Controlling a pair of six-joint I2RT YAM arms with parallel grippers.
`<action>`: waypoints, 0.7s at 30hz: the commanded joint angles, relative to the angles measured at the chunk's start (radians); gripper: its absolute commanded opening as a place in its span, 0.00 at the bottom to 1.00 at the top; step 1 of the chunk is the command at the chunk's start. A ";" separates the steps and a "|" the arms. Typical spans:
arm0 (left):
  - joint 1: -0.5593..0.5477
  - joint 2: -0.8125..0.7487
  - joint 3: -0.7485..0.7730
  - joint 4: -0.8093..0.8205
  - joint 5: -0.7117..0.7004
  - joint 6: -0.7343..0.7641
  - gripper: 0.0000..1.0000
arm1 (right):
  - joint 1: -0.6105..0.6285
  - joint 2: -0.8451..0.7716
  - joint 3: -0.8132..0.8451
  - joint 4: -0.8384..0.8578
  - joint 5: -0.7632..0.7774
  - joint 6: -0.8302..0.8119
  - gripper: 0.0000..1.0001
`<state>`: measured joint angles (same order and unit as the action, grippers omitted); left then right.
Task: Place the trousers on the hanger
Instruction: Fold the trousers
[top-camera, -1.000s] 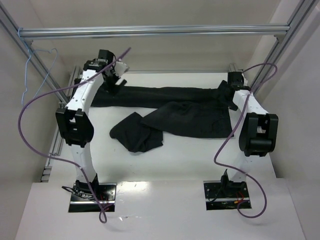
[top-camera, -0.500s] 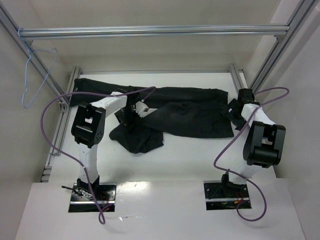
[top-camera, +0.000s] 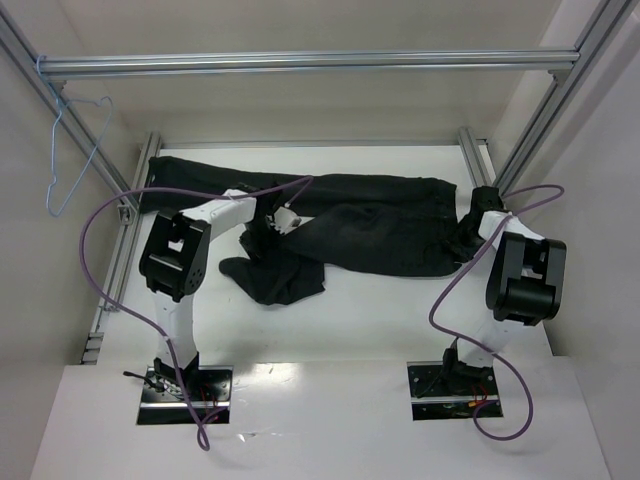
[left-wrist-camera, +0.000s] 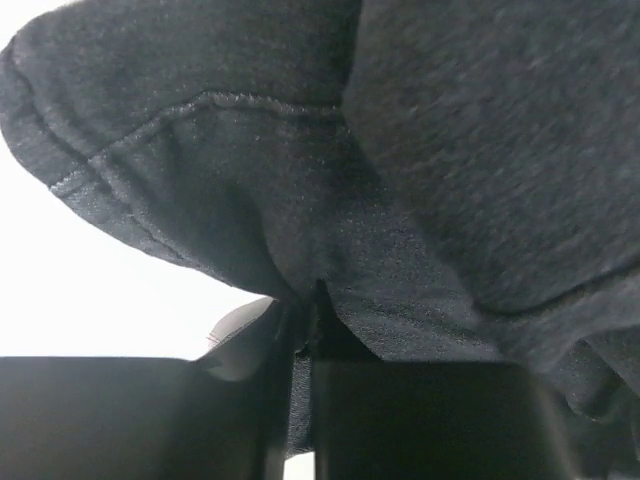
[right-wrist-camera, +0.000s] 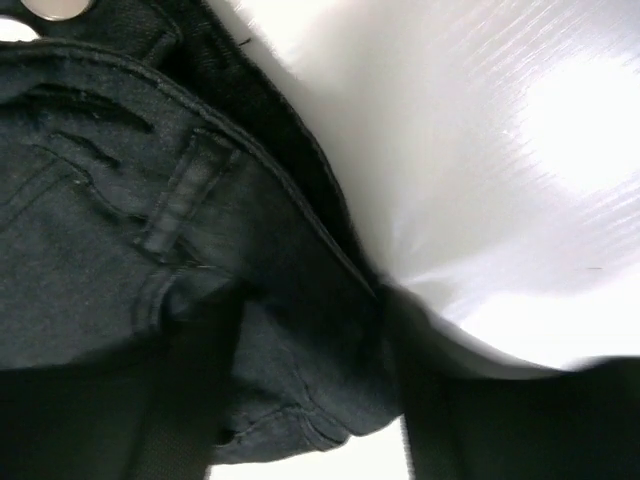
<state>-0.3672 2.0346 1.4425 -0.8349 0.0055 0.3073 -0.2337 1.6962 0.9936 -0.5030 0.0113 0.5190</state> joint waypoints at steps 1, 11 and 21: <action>0.024 0.059 -0.093 0.148 -0.042 0.000 0.05 | 0.004 0.059 -0.024 0.070 -0.074 0.007 0.40; 0.263 -0.214 -0.068 0.169 -0.436 0.053 0.00 | -0.065 -0.035 0.030 0.060 -0.024 -0.011 0.00; 0.425 -0.389 0.035 0.233 -0.598 0.053 0.00 | -0.145 -0.129 0.040 0.050 0.010 -0.063 0.00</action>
<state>0.0456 1.6749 1.4754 -0.6575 -0.4911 0.3553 -0.3737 1.6058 0.9970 -0.4847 -0.0265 0.4793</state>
